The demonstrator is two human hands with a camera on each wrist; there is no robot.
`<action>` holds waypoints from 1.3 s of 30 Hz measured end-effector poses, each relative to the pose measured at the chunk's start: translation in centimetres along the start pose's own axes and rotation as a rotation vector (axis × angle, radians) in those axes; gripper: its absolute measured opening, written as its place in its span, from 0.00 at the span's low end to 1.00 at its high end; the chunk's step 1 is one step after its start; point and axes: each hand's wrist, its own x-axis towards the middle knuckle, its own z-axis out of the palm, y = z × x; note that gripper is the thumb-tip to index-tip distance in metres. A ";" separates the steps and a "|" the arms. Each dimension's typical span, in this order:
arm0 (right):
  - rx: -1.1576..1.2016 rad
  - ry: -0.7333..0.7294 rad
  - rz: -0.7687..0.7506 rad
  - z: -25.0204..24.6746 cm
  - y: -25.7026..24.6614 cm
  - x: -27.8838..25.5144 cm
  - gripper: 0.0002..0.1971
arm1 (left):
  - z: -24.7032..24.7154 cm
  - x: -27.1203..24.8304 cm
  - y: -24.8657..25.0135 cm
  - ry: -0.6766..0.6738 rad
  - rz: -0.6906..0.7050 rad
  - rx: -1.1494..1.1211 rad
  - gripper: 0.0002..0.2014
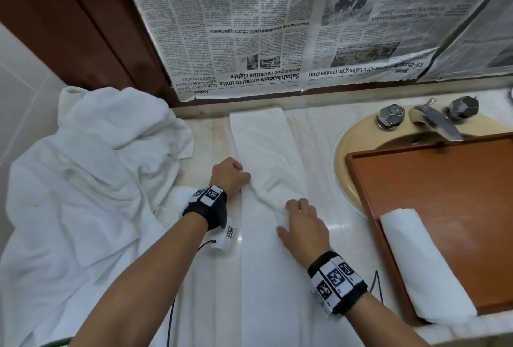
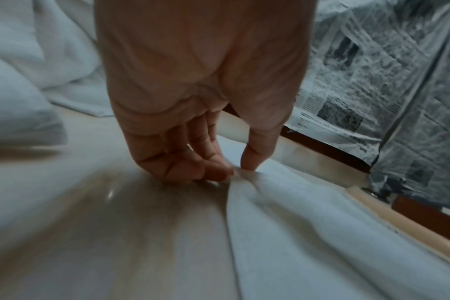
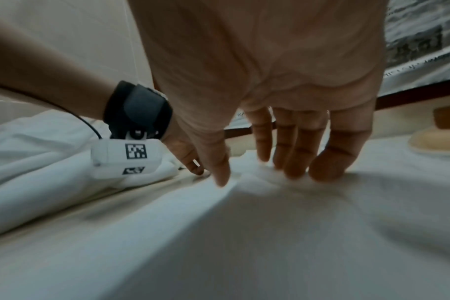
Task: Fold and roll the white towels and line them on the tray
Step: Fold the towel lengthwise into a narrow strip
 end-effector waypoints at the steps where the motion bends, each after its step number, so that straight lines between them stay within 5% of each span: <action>1: 0.019 0.011 0.037 0.0 0.4 0.0 0.21 | -0.2 -0.2 0.0 -0.006 -0.015 -0.013 0.09; 7: 0.049 -0.026 0.055 -2.3 0.5 -0.6 0.08 | -0.9 -0.8 0.1 -0.015 -0.035 -0.065 0.01; 12: 0.103 0.030 -0.125 -4.5 -4.3 -2.2 0.06 | -1.1 -0.9 0.1 0.000 -0.056 -0.059 0.02; 18: 0.166 -0.195 -0.120 1.3 -8.4 -1.6 0.03 | -1.5 -0.9 -0.1 0.031 -0.068 0.048 0.05; 31: 0.229 -0.215 -0.076 4.5 -7.8 -2.2 0.06 | -1.3 -1.7 -2.0 0.047 -0.020 0.011 0.03; 39: 0.261 -0.205 -0.146 2.8 -4.1 -1.9 0.11 | 0.1 -3.3 -3.9 0.031 0.258 0.171 0.17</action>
